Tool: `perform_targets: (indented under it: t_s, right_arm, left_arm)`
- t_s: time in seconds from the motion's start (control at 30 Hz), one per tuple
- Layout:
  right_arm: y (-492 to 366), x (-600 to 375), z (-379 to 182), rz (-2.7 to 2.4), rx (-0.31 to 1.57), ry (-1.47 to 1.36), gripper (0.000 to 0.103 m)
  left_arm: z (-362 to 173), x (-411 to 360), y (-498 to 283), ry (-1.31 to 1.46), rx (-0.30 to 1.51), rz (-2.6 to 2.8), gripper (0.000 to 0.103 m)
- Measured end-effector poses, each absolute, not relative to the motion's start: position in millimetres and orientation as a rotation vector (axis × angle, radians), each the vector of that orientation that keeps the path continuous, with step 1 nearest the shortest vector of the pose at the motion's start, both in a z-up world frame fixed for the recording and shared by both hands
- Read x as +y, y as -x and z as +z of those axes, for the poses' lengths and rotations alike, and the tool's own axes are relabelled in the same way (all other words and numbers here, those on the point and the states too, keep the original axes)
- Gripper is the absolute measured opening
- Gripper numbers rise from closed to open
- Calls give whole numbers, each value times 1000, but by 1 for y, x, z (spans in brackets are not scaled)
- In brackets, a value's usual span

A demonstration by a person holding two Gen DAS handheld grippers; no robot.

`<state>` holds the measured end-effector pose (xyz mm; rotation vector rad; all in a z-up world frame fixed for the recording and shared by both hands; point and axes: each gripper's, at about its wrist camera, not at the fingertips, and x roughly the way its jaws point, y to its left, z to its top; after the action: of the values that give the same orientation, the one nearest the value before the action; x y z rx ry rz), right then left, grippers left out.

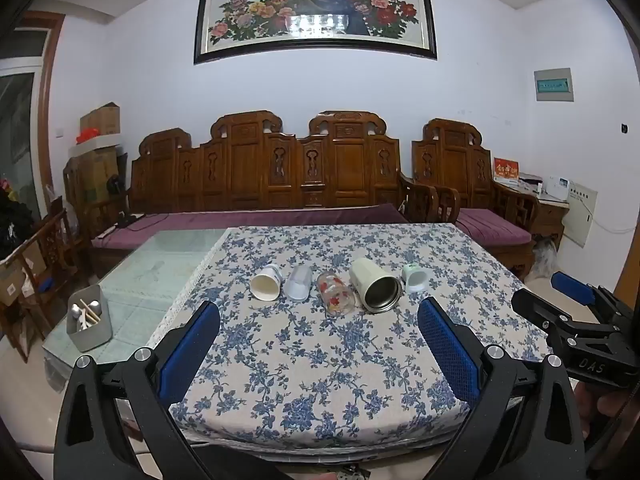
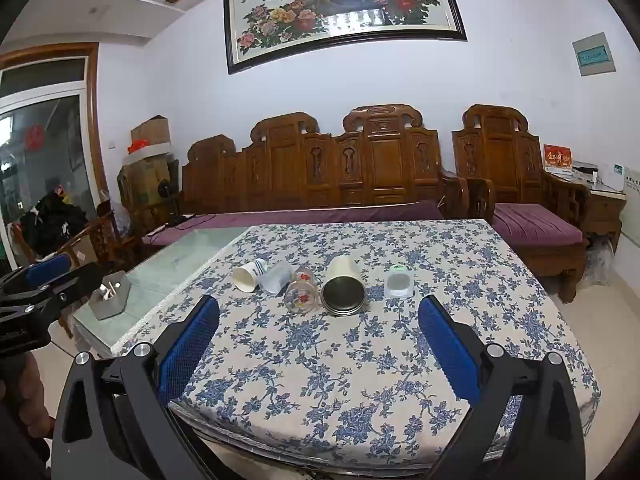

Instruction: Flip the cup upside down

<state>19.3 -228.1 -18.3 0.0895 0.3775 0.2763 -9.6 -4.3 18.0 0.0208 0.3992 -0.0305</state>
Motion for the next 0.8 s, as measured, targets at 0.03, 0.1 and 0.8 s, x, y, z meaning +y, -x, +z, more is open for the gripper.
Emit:
perform_targets:
  t_s: [0.03,0.1,0.8]
  right_arm:
    - [-19,-228,-18,277,372,-93,100]
    - [-19,-228,-18,277,370,-91,100]
    - [-19,-228,-18,277,371,-93,100]
  left_arm:
    - [18,-5,10,-21,399,-30,95]
    - [18,-5,10,-22,399,-31,95]
    - [17,-6,10,-23,398,-28,95]
